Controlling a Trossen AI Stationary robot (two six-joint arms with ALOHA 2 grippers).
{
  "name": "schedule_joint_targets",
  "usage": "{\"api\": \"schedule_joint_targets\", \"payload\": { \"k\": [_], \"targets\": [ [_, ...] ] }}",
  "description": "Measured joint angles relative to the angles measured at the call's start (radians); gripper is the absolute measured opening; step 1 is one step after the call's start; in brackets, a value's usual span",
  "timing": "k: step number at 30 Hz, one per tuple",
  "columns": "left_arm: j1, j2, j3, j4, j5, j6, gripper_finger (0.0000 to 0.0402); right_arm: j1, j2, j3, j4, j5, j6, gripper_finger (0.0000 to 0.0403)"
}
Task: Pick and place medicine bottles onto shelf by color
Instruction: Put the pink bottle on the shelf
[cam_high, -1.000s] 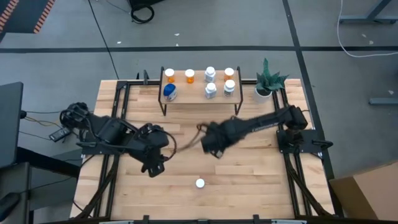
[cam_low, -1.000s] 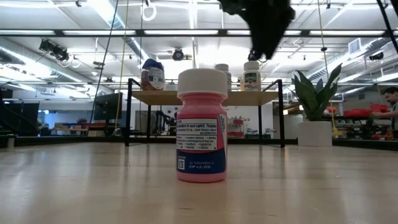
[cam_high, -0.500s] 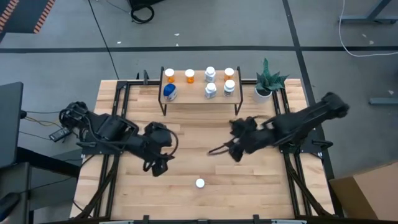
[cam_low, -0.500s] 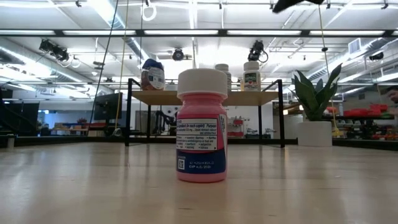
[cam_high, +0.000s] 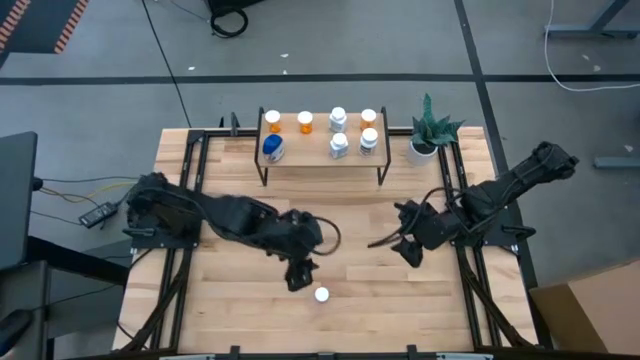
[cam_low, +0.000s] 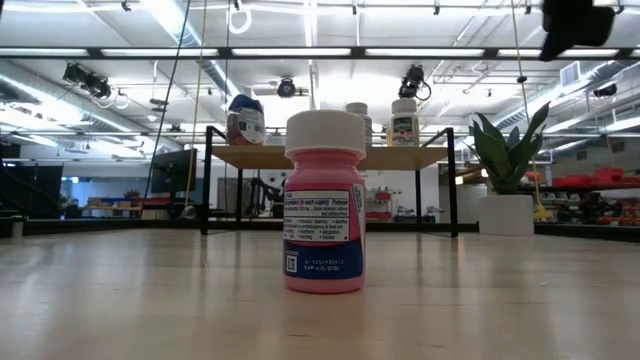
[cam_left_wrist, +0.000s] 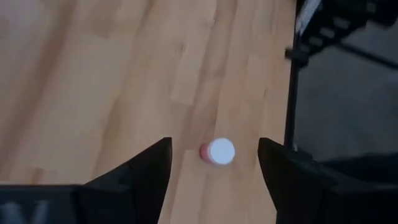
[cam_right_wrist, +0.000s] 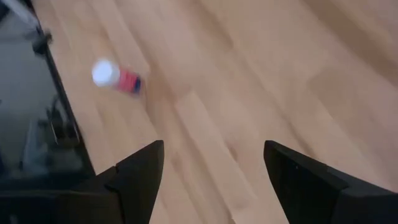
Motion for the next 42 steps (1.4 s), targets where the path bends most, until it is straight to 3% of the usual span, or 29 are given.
{"api": "schedule_joint_targets", "payload": {
  "k": [5,11,16,23,42],
  "targets": [
    [-0.015,0.08,0.0,0.01,0.058,-0.002,0.0248,0.041,0.015,0.0,-0.097,-0.026,0.041,0.0282],
    [-0.031,0.163,0.0,0.078,0.057,-0.011,0.0251,0.116,0.015,0.0,-0.14,0.045,0.043,0.0282],
    [-0.031,0.223,0.0,0.102,0.069,0.085,0.0249,0.192,0.015,0.001,-0.123,0.122,-0.044,0.0282],
    [-0.03,0.29,0.0,0.093,0.189,0.142,0.0253,0.239,0.015,0.001,-0.122,0.215,0.055,0.0282],
    [-0.05,0.406,0.001,0.128,0.196,0.225,0.0257,0.307,0.015,0.001,-0.118,0.323,0.193,0.0282]
  ]
}}
